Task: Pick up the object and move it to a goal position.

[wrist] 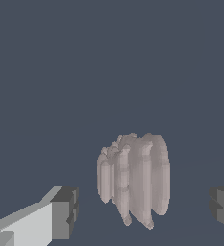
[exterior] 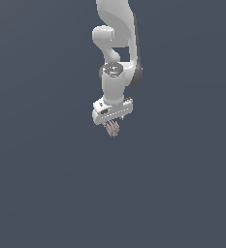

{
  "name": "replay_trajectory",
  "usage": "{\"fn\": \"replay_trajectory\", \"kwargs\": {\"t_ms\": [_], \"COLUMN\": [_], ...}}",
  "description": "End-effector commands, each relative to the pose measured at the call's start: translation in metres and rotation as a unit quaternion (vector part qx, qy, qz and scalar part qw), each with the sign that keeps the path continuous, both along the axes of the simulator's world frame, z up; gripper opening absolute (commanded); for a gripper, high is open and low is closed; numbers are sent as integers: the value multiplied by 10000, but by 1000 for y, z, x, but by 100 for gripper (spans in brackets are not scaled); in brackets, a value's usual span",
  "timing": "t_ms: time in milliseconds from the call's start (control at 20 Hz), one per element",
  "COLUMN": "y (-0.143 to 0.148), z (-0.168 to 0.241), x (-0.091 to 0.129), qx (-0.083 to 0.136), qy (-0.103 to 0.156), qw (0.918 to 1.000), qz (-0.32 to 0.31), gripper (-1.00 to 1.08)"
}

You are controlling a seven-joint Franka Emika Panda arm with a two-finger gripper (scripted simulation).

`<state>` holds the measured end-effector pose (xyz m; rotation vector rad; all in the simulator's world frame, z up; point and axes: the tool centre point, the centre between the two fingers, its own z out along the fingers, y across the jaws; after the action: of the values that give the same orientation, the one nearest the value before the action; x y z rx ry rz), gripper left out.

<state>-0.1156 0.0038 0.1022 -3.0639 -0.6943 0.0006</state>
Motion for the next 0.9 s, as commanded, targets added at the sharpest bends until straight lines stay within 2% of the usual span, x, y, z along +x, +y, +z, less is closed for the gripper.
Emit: {"fn": "replay_trajectory", "kwargs": {"t_ms": [0,350,850], "y": [0,0,0], "z": [-1,-8,-47], "x": [-3,-3,-4], "qx": [0,0,1], "qy": [-2,0,-1], "qw": [10000,10000,10000], "qz": [57,41,60], "gripper": [100,100,100]}}
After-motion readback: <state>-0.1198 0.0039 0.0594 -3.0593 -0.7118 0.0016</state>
